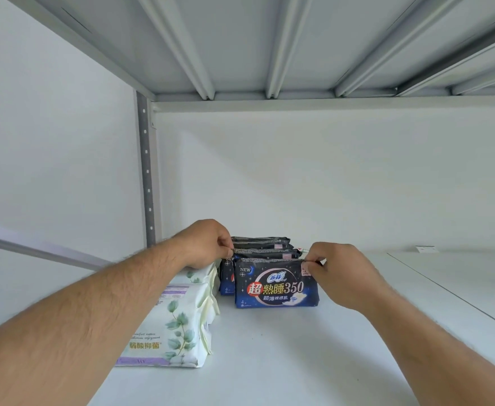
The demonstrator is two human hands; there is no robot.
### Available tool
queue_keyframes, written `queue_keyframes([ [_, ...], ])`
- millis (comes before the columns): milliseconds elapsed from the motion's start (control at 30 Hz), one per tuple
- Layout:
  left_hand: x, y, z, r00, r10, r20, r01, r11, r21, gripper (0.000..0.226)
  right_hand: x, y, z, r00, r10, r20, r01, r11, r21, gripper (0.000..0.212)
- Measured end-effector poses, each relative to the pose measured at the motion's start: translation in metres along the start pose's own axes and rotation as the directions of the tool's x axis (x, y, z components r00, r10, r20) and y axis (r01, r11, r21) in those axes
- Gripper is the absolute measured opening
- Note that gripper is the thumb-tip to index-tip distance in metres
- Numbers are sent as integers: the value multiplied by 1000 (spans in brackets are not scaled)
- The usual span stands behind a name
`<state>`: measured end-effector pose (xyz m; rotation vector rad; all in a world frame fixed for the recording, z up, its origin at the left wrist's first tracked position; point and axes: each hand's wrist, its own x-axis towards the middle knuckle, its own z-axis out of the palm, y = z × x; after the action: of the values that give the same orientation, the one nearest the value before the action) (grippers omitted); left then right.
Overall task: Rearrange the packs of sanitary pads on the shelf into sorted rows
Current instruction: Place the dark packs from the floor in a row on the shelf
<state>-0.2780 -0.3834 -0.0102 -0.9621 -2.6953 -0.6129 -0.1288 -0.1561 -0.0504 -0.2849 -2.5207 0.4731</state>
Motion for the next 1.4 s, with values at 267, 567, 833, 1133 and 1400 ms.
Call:
queue_keyframes([
  [267, 1, -4, 4, 1000, -28, -14, 28, 999, -20, 5, 4, 1, 5, 1000, 14, -11, -14, 1000, 15, 16],
  [567, 1, -4, 7, 997, -52, -54, 53, 999, 8, 4, 17, -4, 10, 1000, 25, 18, -25, 1000, 15, 17],
  [833, 2, -9, 3, 992, -98, -79, 92, 993, -75, 16, 21, -15, 15, 999, 37, 37, -38, 999, 27, 16],
  [1133, -4, -6, -13, 992, -92, -82, 81, 988, -129, 18, 20, -26, 15, 998, 34, 50, -35, 999, 32, 12],
  [1400, -15, -3, -11, 996, -71, -62, 64, 993, -103, 17, 5, -29, 12, 995, 35, 95, -41, 997, 68, 40],
])
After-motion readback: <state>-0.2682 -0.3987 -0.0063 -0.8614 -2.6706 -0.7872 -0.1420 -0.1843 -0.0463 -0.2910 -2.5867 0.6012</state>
